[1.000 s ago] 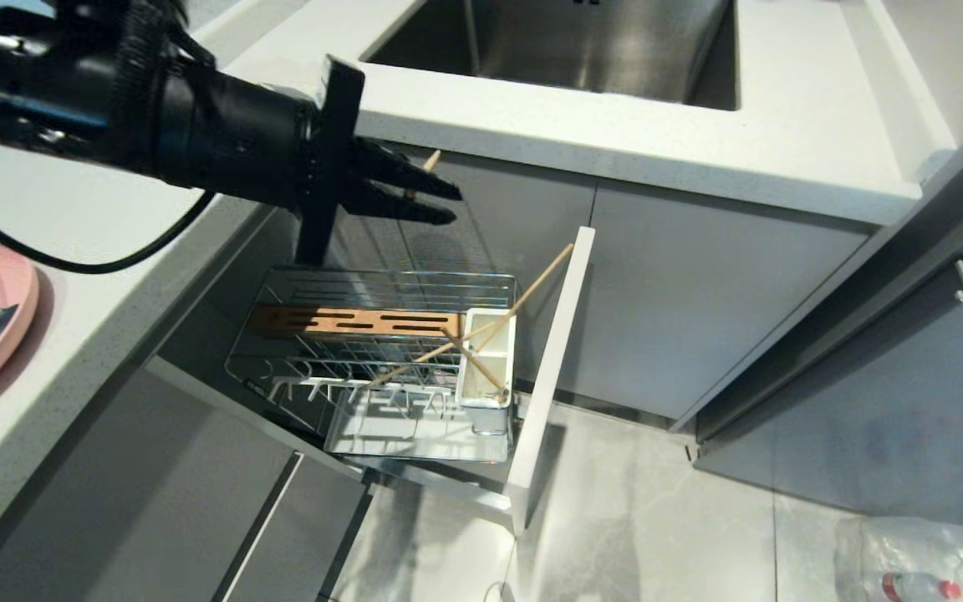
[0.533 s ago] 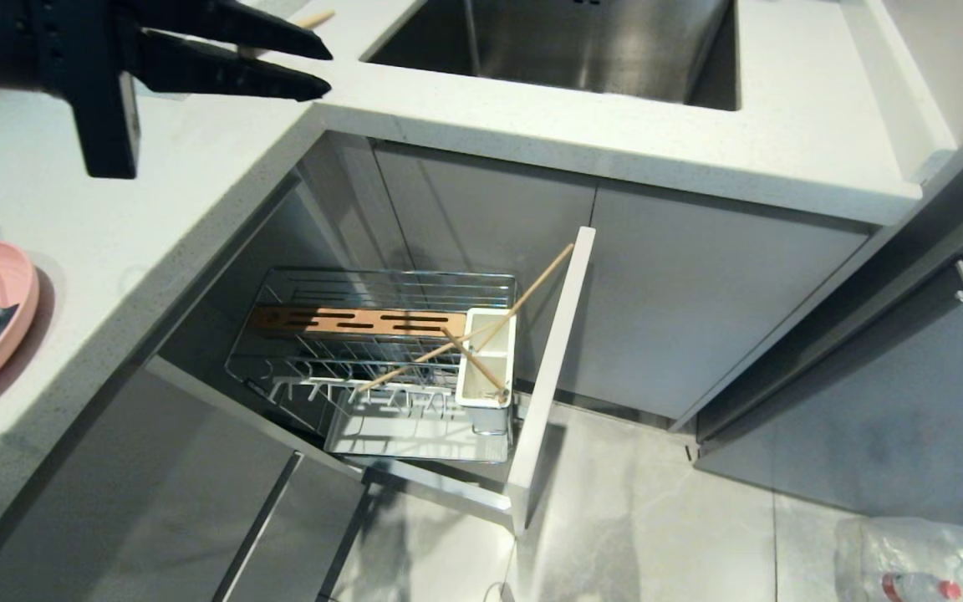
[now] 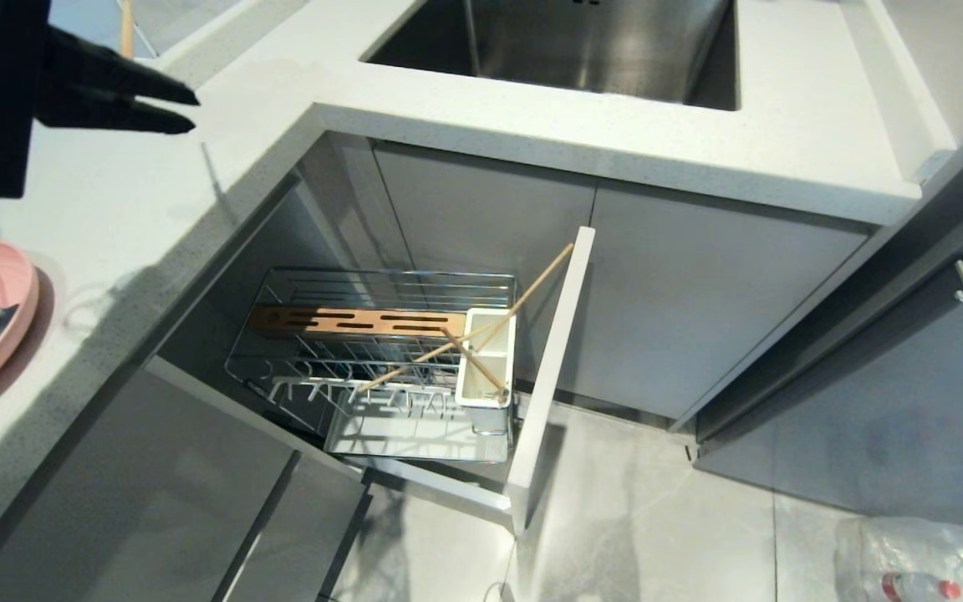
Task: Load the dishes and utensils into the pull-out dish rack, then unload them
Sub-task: Take the chopsticks out of the cupboard
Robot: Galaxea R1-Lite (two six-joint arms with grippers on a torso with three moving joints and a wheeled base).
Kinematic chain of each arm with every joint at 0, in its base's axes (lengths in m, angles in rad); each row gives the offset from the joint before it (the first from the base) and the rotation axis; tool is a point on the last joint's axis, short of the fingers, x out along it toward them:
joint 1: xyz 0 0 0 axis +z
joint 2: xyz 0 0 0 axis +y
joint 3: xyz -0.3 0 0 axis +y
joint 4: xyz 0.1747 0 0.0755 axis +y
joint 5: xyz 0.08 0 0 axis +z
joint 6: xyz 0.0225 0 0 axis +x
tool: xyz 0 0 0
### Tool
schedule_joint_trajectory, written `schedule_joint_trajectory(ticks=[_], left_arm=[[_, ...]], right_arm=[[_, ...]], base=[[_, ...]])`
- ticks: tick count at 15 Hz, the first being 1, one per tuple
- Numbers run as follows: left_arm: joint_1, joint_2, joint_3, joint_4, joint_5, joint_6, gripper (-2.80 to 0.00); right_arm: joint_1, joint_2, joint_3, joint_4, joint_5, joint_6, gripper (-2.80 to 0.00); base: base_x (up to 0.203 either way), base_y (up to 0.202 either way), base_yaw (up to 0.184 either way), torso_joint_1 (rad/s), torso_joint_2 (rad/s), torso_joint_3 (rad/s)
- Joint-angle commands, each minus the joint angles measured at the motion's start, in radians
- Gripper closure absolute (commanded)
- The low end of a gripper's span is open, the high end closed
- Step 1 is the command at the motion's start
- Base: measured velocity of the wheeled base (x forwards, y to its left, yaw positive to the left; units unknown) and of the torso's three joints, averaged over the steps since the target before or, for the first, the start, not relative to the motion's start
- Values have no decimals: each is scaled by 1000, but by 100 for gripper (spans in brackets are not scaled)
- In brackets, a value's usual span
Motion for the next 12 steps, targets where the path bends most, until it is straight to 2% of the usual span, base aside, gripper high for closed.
schedule_joint_trajectory(ticks=[1,6,8,12], left_arm=[[50,19,13,60,100,0,0],[185,70,91,82,272,7,0],[227,86,128,78,295,7,0],[294,125,137,61,296,9,0]], right_arm=[[0,0,0,-1,0,0,0],[0,0,0,-1,0,0,0],[0,0,0,-1,0,0,0],[0,0,0,-1,0,0,0]], base=[[0,0,0,0,0,0],[0,0,0,0,0,0],[0,0,0,0,0,0],[0,0,0,0,0,0]])
